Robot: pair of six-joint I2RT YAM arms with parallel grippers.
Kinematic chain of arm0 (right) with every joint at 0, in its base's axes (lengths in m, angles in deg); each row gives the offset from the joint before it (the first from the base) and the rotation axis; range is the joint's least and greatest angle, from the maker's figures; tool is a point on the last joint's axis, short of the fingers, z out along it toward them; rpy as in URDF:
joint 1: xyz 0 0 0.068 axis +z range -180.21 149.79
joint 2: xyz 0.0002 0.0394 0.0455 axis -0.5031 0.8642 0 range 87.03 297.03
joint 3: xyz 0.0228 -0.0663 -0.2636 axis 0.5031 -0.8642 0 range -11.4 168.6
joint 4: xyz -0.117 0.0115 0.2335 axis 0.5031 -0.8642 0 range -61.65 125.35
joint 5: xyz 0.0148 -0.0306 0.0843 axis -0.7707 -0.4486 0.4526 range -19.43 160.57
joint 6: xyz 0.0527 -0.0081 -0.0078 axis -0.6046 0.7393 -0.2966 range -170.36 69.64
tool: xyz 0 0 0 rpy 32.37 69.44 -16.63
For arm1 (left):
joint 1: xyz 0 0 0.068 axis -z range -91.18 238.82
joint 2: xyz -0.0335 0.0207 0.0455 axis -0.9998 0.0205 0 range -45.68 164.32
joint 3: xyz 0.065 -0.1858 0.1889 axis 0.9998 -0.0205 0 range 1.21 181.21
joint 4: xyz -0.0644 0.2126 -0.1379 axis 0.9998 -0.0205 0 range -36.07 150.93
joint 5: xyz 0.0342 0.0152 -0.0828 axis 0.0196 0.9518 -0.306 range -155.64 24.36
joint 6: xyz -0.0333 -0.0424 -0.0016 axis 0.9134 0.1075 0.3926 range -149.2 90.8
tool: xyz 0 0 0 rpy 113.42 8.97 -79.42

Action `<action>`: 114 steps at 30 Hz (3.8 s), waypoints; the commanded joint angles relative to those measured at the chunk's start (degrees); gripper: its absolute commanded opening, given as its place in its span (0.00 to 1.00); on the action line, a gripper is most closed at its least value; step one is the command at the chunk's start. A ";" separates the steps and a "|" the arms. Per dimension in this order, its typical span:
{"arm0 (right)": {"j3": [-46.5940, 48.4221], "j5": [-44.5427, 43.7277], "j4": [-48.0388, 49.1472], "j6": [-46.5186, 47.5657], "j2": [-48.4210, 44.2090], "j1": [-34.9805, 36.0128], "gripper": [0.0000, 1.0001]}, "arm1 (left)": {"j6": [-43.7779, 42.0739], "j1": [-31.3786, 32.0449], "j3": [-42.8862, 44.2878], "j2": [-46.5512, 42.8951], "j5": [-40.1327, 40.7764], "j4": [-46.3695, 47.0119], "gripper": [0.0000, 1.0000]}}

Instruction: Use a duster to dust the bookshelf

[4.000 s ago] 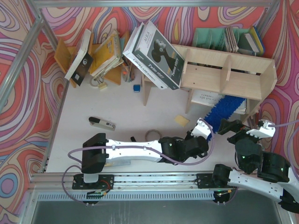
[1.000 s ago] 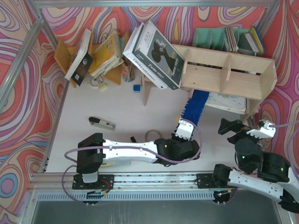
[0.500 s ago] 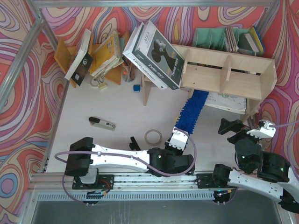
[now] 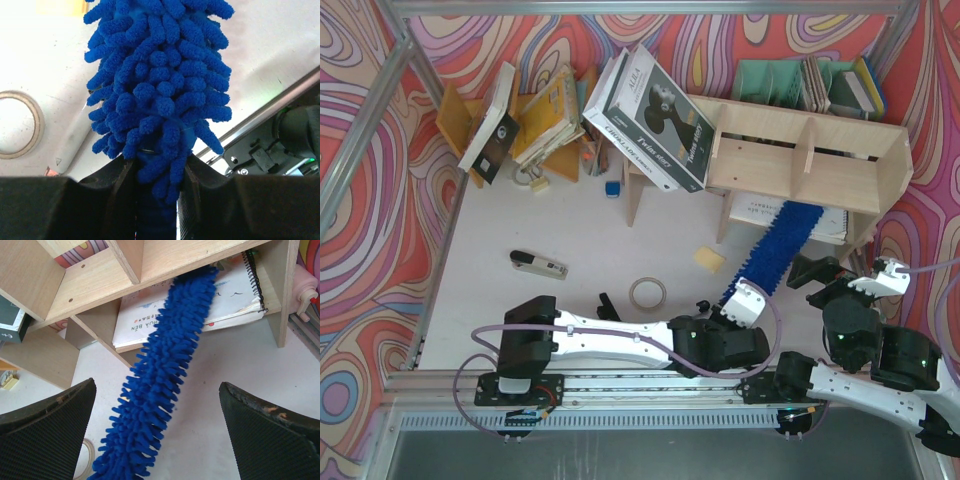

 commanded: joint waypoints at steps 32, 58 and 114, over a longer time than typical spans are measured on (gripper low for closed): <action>0.98 -1.61 -1.86 -0.96 -0.52 0.33 0.99 | -11.23 4.18 -5.31 -5.04 -7.73 -3.01 0.00; 0.91 -1.83 -2.13 -1.50 -1.23 0.33 0.99 | -16.29 7.06 -7.17 -8.33 -2.07 -10.95 0.00; 1.06 -1.78 -2.65 -2.45 -1.24 0.33 0.99 | 6.61 0.99 -0.16 -3.57 18.19 -27.96 0.00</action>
